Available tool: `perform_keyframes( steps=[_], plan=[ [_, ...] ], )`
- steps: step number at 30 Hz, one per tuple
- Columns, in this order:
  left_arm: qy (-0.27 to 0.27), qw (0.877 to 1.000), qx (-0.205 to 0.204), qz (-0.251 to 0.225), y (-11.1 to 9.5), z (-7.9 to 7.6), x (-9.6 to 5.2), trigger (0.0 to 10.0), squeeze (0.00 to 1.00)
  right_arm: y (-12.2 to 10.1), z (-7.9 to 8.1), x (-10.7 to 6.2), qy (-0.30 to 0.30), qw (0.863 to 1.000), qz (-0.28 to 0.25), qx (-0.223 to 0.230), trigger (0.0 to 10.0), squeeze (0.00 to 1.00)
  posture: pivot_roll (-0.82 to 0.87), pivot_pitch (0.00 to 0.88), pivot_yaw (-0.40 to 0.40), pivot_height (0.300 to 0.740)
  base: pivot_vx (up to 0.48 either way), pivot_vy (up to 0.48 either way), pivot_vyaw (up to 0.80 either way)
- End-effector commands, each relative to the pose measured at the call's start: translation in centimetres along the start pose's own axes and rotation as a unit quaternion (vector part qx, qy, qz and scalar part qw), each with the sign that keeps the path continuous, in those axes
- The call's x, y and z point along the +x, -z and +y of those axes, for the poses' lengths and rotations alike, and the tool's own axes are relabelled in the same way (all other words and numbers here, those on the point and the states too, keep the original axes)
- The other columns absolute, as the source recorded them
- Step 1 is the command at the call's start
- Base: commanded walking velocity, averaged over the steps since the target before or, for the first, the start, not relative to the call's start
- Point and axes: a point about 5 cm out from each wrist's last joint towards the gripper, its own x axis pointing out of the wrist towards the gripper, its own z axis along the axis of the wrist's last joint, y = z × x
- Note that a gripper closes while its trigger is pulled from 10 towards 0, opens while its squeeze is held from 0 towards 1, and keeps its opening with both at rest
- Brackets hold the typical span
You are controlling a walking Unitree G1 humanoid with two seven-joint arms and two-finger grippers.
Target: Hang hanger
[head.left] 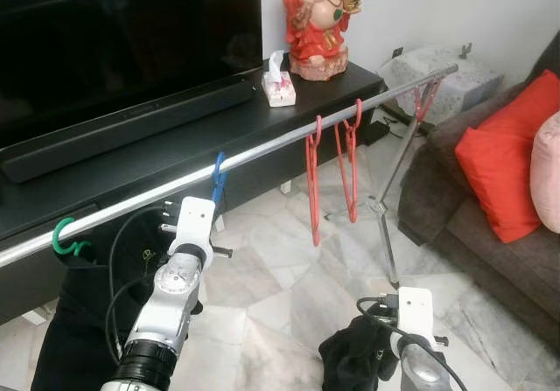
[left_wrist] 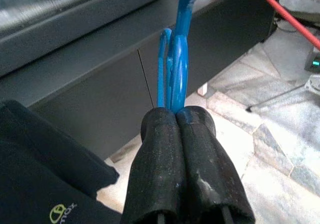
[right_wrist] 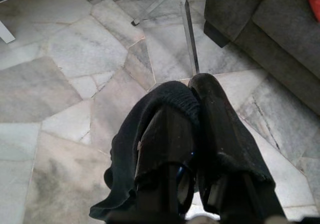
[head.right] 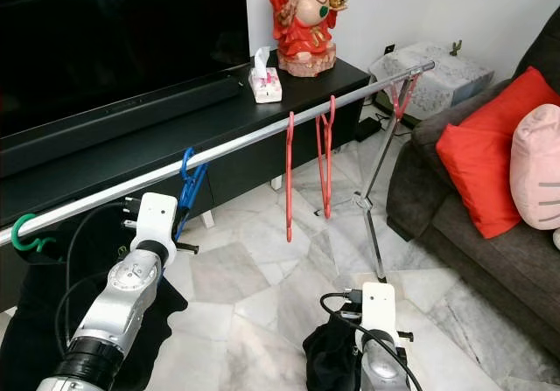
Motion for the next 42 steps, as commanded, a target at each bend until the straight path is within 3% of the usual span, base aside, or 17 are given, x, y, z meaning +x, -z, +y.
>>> perform_keyframes(
  steps=[1, 12, 27, 28, 29, 30, 39, 42],
  plan=[
    [-0.01, 1.0, -0.009, -0.027, -1.0, 0.3, -0.2, 10.0, 0.0, 0.0, 0.0, 0.0, 0.001, 1.0, 0.001, -0.003, 10.0, 0.0, -0.1, 0.0, -0.007, 0.74, 0.0, 0.0, 0.0],
    [-0.017, 0.997, -0.032, -0.061, -1.6, 0.4, -1.0, 10.0, 0.0, 0.2, 0.0, 0.0, 0.0, 1.0, 0.004, -0.005, 10.0, 0.0, -0.1, 0.0, -0.01, 0.74, 0.0, 0.0, 0.0],
    [0.008, 1.0, 0.001, 0.0, -0.2, -0.4, -0.8, 10.0, 0.0, 0.3, -0.1, -0.1, -0.001, 1.0, 0.004, -0.007, 10.0, 0.0, -0.1, 0.0, -0.014, 0.74, 0.0, 0.0, 0.0],
    [0.01, 1.0, -0.003, 0.004, -0.2, -0.5, -0.7, 10.0, 0.87, 0.2, -0.1, -0.1, -0.001, 1.0, 0.004, -0.007, 10.0, 0.0, -0.1, 0.0, -0.019, 0.74, 0.0, 0.0, 0.0],
    [0.012, 1.0, -0.008, 0.008, -0.3, -0.7, -0.6, 10.0, 0.87, 0.2, -0.2, -0.1, -0.001, 1.0, 0.004, -0.007, 10.0, 0.0, -0.1, 0.0, -0.02, 0.74, 0.0, 0.0, 0.0],
    [0.014, 1.0, -0.013, 0.006, -0.5, -0.8, -0.5, 10.0, 1.0, 0.3, -0.2, -0.1, -0.001, 1.0, 0.006, -0.008, 10.0, 0.0, -0.1, 0.0, -0.02, 0.74, 0.0, 0.0, 0.0],
    [0.02, 1.0, -0.016, 0.001, -1.5, -1.3, 0.2, 10.0, 1.0, 0.5, -0.9, 0.0, 0.001, 1.0, 0.015, -0.01, 10.0, 0.0, -0.11, 0.0, -0.035, 0.74, 0.0, 0.0, 0.0],
    [0.027, 1.0, 0.003, 0.013, -1.2, -1.6, 0.5, 10.0, 1.0, 0.5, -1.0, 0.0, 0.001, 1.0, 0.017, -0.012, 10.0, 0.0, -0.11, 0.0, -0.041, 0.74, 0.0, 0.0, 0.0]
  ],
)
